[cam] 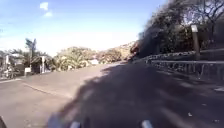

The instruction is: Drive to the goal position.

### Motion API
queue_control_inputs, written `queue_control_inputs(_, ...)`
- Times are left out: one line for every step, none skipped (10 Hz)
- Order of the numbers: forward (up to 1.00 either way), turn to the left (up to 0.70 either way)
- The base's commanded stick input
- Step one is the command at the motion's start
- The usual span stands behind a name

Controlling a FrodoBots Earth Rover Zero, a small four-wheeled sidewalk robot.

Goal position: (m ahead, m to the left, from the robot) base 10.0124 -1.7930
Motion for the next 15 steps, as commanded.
queue_control_inputs(0.70, -0.06)
queue_control_inputs(0.70, -0.03)
queue_control_inputs(0.70, 0.00)
queue_control_inputs(0.70, 0.00)
queue_control_inputs(0.70, 0.00)
queue_control_inputs(0.70, 0.00)
queue_control_inputs(0.70, 0.00)
queue_control_inputs(0.70, 0.00)
queue_control_inputs(0.70, 0.00)
queue_control_inputs(0.70, 0.00)
queue_control_inputs(0.70, 0.00)
queue_control_inputs(0.70, 0.00)
queue_control_inputs(0.70, 0.00)
queue_control_inputs(0.70, 0.00)
queue_control_inputs(0.70, 0.00)
